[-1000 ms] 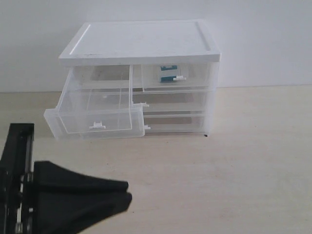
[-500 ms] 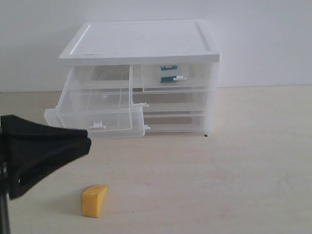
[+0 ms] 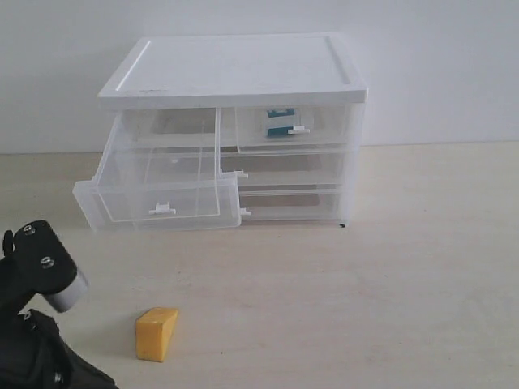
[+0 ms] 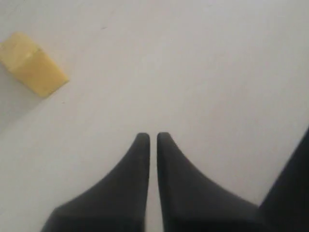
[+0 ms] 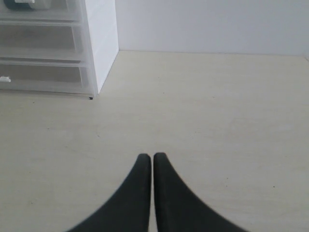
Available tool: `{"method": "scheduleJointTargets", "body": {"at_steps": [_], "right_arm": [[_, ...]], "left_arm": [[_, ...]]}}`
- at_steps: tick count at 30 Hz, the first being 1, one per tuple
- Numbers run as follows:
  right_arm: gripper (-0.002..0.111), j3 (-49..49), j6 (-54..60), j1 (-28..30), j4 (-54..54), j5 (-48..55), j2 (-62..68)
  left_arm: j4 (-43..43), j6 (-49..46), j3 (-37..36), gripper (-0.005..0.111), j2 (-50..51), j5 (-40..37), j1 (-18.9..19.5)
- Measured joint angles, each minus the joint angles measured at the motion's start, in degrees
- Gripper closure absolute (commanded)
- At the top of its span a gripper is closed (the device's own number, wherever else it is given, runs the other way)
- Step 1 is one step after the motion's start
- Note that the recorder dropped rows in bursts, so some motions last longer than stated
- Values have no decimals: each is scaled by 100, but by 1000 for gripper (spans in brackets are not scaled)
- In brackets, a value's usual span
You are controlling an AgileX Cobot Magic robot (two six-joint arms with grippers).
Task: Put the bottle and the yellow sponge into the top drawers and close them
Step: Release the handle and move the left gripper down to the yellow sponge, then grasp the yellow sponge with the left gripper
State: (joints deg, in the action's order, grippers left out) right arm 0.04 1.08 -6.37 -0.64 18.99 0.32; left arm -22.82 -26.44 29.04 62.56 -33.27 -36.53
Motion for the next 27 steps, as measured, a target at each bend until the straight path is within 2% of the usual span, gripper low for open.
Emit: {"method": "scheduleJointTargets", "body": {"at_steps": [3, 6, 7, 11, 14, 16, 20, 21, 22, 27], "right_arm": [[108, 0, 0, 0, 0, 0, 0], [108, 0, 0, 0, 0, 0, 0], [108, 0, 0, 0, 0, 0, 0], [108, 0, 0, 0, 0, 0, 0], [108, 0, 0, 0, 0, 0, 0], [108, 0, 0, 0, 0, 0, 0], [108, 0, 0, 0, 0, 0, 0], [108, 0, 0, 0, 0, 0, 0], [108, 0, 0, 0, 0, 0, 0], [108, 0, 0, 0, 0, 0, 0]], "left_arm": [[1347, 1673, 0, 103, 606, 661, -182], [2400, 2905, 0, 103, 956, 1041, -429], [3254, 3748, 0, 103, 1138, 1176, -531], [4916, 5493, 2, 102, 1418, 1297, -577], [5955, 6665, 26, 91, 1506, 1305, -577], [6227, 6934, 63, 72, 1506, 1352, -577], [6366, 7080, 75, 23, 1511, 1706, -577], [6366, 7095, 75, 18, 1511, 1834, -577], [6366, 7111, 75, 18, 1535, 1950, -577], [6366, 7342, 222, 26, 1815, 1859, -591]]}}
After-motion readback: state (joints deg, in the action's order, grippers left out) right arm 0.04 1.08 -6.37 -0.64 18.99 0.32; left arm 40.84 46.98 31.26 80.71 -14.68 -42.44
